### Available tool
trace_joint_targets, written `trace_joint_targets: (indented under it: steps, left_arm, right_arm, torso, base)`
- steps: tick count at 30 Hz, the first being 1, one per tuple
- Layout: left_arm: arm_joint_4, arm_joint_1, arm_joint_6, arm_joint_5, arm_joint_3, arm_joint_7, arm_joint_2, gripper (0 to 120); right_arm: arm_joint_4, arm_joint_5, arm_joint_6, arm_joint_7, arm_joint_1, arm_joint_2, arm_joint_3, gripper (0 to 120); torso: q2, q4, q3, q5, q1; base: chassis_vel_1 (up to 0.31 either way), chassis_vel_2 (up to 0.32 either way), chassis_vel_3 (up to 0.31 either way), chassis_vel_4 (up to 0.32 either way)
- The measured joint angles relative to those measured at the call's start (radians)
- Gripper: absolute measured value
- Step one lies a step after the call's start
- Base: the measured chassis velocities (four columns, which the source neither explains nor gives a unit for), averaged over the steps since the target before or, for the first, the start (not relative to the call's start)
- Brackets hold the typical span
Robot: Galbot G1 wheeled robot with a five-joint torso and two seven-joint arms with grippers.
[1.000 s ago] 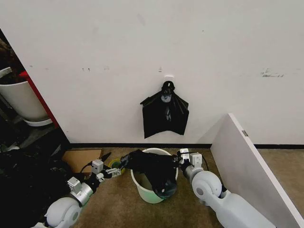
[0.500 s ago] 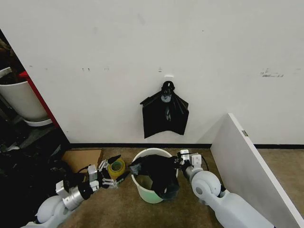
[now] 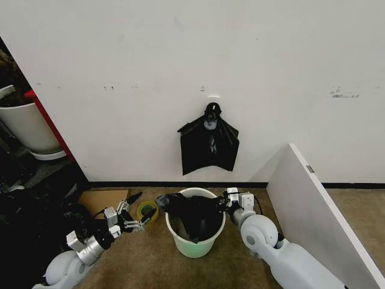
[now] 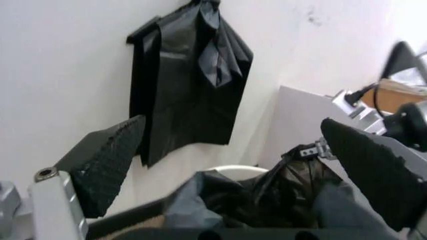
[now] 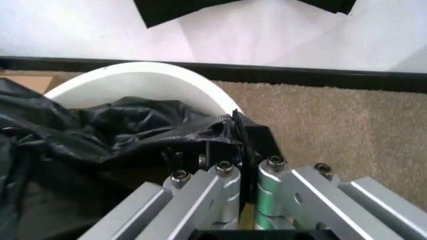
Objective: Place the garbage bag over the trash bin.
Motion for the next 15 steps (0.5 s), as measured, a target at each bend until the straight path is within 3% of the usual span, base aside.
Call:
trace_joint_targets:
  steps: [3,4,7,10,14,15]
  left_arm:
    - [-0.052,0.033,0.025,0.01,0.011,-0.05,0.001,100]
    - [-0.125,0.074,0.069,0.014,0.025,-0.111,0.004,100]
    - [-0.23,0.119,0.149,0.028,0.048,-0.203,0.016,100]
    - [-0.27,0.13,0.19,0.039,0.057,-0.266,0.024,100]
    - [-0.362,0.118,0.337,0.015,0.088,-0.548,0.038,100]
    - [-0.37,0.11,0.358,0.005,0.095,-0.577,0.038,100]
  right_arm:
    - [0.015,-0.001,-0.002,0.005,-0.008,0.001,0.001,0]
    - [0.031,-0.004,-0.004,0.008,-0.018,0.001,0.002,0]
    - [0.041,-0.015,-0.005,0.009,-0.025,0.001,0.002,0]
    - [0.041,-0.02,-0.006,0.01,-0.025,0.0,0.003,0]
    - [0.044,-0.023,-0.007,0.01,-0.025,-0.004,0.003,0]
    - [0.045,-0.023,-0.007,0.01,-0.025,-0.005,0.003,0]
  torso:
    - [0.0,0.0001,0.0,0.0,0.0]
    - [0.0,0.0004,0.0,0.0,0.0]
    - [0.0,0.0001,0.0,0.0003,0.0]
    - [0.0,0.0002,0.0,0.0002,0.0]
    - [0.0,0.0003,0.0,0.0003,0.0]
    - [0.0,0.0002,0.0,0.0003,0.0]
  base:
    - [0.0,0.0,0.0,0.0]
    - [0.0,0.0,0.0,0.0]
    - [0.0,0.0,0.0,0.0]
    - [0.0,0.0,0.0,0.0]
    - [0.0,0.0,0.0,0.0]
    - [0.0,0.0,0.0,0.0]
